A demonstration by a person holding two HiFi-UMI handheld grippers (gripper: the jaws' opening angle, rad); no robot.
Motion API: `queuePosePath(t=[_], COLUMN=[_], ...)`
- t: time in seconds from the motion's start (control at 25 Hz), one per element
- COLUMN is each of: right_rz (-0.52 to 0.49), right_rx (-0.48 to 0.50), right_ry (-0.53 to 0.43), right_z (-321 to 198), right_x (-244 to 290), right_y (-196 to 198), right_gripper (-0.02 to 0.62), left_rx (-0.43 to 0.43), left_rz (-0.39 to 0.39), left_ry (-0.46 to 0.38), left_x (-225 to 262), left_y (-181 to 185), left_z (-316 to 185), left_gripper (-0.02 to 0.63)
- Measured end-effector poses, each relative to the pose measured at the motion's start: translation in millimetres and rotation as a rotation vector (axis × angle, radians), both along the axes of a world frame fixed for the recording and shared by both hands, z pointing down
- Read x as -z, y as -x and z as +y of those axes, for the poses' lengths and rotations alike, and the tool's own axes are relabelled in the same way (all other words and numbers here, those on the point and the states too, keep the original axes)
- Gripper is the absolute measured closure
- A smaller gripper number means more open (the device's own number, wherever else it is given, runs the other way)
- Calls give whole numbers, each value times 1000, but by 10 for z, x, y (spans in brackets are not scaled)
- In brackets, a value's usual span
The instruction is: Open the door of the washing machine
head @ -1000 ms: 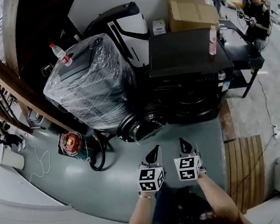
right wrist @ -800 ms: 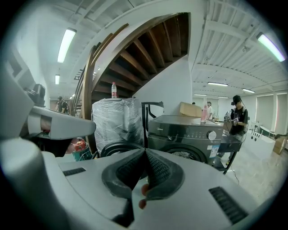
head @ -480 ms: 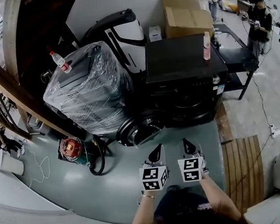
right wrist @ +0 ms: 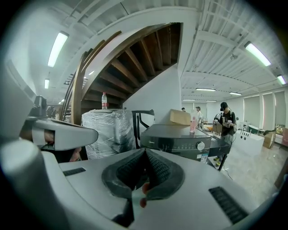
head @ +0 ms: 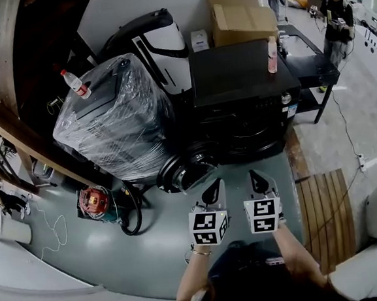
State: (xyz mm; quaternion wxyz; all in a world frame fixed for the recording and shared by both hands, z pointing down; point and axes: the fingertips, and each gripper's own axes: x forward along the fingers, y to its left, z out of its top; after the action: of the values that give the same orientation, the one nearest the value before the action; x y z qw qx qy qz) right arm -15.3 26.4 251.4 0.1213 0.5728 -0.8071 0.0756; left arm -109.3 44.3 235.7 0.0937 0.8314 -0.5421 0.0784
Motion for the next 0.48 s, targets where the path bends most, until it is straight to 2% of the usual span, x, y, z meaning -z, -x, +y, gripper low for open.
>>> queuePosePath(t=[0.48], right_rz=[24], right_rx=[-31], right_ry=[-58], right_z=[34], right_x=[365], right_y=[-83], right_gripper=[595], left_rx=[-35], left_rz=[18], left_ry=[-32], left_x=[326], left_y=[65], left_z=[-60], left_gripper=[594])
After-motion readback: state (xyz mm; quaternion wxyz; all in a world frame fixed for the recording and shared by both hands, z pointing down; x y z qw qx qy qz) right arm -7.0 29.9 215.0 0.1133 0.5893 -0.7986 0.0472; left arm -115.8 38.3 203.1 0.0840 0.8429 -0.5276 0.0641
